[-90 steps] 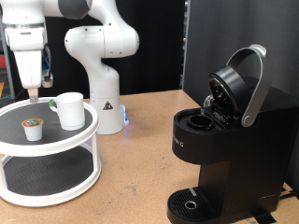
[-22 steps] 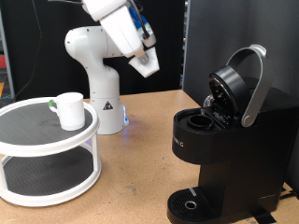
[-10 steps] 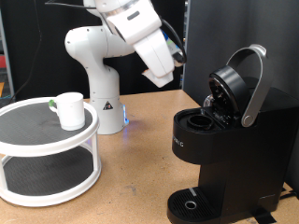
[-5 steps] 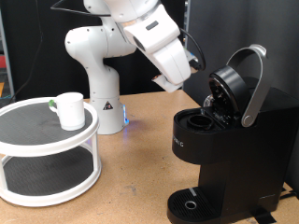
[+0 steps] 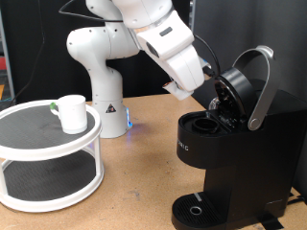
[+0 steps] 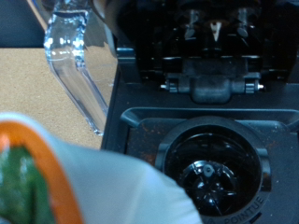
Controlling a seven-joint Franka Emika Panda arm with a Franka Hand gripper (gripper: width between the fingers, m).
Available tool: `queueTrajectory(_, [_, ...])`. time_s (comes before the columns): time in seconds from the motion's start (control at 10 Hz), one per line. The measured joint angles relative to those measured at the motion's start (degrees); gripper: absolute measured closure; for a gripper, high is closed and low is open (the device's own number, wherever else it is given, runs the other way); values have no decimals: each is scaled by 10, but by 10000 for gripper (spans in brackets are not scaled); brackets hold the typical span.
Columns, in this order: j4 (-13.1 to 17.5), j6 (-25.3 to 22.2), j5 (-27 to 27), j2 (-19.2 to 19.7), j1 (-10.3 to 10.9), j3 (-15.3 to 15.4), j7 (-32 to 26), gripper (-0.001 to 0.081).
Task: Make a cup of coffee with the keurig machine
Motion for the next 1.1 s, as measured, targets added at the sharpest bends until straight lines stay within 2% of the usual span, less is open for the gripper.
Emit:
queueTrajectory(0.7, [-22, 49, 5, 4, 0, 29, 9, 691])
queueTrajectory(1.1, [-28, 75, 5, 22, 0, 48, 18, 691])
